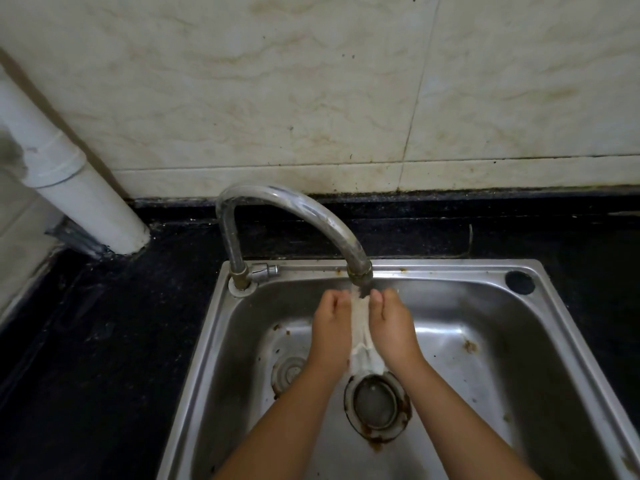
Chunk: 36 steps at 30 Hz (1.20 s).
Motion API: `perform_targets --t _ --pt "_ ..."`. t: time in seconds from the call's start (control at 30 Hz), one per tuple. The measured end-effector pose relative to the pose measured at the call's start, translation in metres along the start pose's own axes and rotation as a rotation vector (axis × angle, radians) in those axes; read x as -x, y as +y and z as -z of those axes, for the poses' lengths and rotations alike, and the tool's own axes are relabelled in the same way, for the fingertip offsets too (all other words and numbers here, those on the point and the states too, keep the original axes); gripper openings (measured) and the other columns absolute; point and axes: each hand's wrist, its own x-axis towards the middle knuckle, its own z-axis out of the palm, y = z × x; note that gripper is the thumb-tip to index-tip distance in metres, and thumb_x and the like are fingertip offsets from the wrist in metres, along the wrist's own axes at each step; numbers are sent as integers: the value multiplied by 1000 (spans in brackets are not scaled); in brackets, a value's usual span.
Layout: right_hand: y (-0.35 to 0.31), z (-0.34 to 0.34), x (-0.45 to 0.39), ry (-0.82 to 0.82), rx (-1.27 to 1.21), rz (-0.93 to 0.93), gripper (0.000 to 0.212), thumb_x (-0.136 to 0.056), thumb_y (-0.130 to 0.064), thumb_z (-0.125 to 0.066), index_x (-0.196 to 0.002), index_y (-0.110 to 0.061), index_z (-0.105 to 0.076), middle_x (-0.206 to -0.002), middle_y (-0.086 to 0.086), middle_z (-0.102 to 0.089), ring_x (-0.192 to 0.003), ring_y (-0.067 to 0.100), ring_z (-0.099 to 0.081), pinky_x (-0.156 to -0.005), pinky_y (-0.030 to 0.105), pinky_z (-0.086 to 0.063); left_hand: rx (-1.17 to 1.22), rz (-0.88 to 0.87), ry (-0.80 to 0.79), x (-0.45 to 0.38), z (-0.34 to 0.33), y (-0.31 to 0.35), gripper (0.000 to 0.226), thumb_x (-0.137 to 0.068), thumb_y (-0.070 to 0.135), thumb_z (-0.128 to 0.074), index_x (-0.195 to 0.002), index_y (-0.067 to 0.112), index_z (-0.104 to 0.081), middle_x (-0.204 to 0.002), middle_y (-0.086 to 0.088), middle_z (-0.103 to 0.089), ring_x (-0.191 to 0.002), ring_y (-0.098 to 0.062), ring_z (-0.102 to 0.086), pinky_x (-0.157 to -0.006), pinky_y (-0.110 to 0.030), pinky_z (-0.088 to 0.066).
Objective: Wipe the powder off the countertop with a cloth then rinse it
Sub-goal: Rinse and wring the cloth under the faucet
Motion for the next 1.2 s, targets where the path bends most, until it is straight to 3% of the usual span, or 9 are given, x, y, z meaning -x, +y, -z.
perform_targets --t 0.1,0.17,0.37,0.53,0.67,0.73,0.83,1.0,1.2 --pt "5 6 6 10 -226 -35 23 -96 -15 -42 -75 -23 -41 -71 -4 -48 -64 8 -46 -52 12 -36 -31 -37 21 1 8 -3 16 -93 13 -48 -79 21 -46 -81 0 -53 -74 -12 -50 -68 -24 -44" --pt "6 10 10 -31 -369 -28 27 -93 -5 -48 -82 -29 -46 -84 -6 -55 -75 8 -53 -62 9 -43 -49 -51 9 -1 13 -4 20 -92 8 -49 -80 23 -45 -82 2 -52 -73 -9 -50 -64 -16 -45" --pt "-2 15 32 -107 -402 49 54 -88 13 -43 -95 -40 -52 -110 -16 -56 -110 13 -55 -96 27 -47 0 -14 57 -7 16 3 27 -90 -1 -46 -83 25 -48 -89 -1 -57 -82 -16 -56 -78 -35 -50" --pt "-2 10 39 2 -732 -144 63 -89 16 -39 -116 -40 -46 -126 -1 -54 -115 15 -55 -94 29 -50 151 58 97 2 9 8 32 -89 -9 -39 -83 22 -47 -86 -3 -54 -74 -13 -53 -65 -24 -50" --pt "-3 7 32 -10 -871 -222 49 -89 11 -44 -100 -35 -57 -111 4 -63 -101 20 -61 -90 35 -50 214 143 114 6 11 5 24 -89 -6 -42 -87 18 -46 -88 -6 -53 -74 -16 -53 -64 -26 -47" --pt "-5 4 30 -37 -814 -175 36 -90 1 -51 -96 -34 -58 -106 4 -64 -98 19 -61 -88 30 -51 212 171 114 3 12 5 18 -88 1 -51 -94 17 -46 -91 -5 -54 -78 -17 -54 -68 -28 -47" --pt "-6 0 26 25 -711 -154 28 -90 -3 -53 -87 -30 -59 -93 1 -63 -84 12 -61 -65 11 -52 166 146 144 -1 11 4 23 -87 2 -56 -89 21 -44 -88 -3 -54 -78 -17 -56 -72 -31 -51" --pt "-12 2 25 -25 -345 60 23 -95 -3 -43 -94 -26 -47 -90 -2 -56 -79 3 -54 -61 5 -43 9 -2 241 -3 4 4 16 -90 4 -51 -99 13 -42 -82 3 -50 -70 -8 -50 -50 -5 -41" --pt "-22 0 30 -51 -148 244 9 -97 -18 -34 -92 -24 -38 -72 -16 -47 -62 0 -47 -56 5 -37 -21 -1 250 -15 -2 6 12 -92 4 -43 -92 15 -41 -76 3 -49 -69 -12 -49 -62 -24 -40"
